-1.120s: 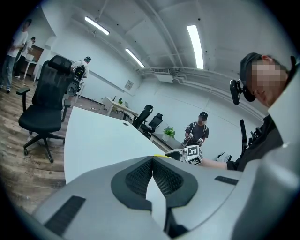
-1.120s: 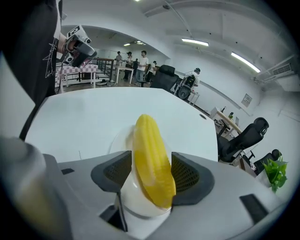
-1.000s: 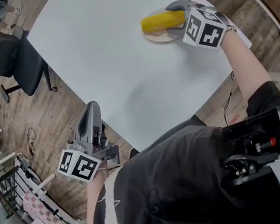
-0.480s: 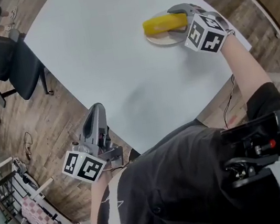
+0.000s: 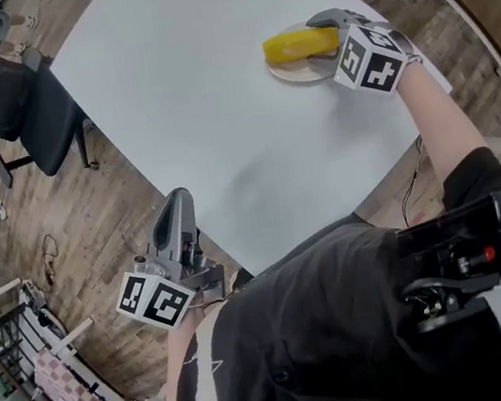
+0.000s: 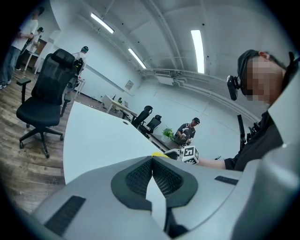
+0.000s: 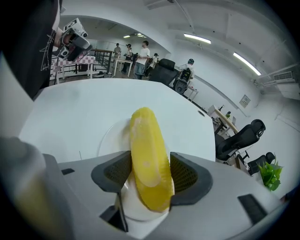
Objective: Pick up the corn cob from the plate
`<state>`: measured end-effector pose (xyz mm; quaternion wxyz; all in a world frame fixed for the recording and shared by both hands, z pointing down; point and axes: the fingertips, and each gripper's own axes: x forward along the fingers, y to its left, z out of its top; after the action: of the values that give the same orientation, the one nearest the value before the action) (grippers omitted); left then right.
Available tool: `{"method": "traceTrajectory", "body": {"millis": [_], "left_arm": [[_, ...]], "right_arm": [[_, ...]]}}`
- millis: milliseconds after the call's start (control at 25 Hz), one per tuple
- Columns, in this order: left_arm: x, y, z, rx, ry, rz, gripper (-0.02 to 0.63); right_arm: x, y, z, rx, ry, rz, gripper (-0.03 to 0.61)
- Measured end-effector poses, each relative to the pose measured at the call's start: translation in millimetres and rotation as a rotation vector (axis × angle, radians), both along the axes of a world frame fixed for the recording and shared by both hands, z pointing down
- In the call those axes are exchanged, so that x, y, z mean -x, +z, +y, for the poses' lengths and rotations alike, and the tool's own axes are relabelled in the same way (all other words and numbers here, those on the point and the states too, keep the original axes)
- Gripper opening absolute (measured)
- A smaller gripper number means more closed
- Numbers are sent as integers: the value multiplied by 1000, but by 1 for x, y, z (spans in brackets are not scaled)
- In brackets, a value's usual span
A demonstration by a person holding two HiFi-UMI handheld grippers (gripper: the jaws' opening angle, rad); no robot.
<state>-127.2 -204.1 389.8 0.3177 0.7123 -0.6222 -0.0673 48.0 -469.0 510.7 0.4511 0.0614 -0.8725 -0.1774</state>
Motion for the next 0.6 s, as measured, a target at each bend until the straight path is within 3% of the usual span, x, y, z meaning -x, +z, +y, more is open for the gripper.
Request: {"method": "traceTrajectory", "body": {"millis": [200,600], "left_arm": [[3,-4,6,-14,-24,2,14],[4,-12,29,-43,-49,9,14]], "right_arm": [[1,1,1,2,8,46,250],[-2,-13,14,94,161,-37,245]]}}
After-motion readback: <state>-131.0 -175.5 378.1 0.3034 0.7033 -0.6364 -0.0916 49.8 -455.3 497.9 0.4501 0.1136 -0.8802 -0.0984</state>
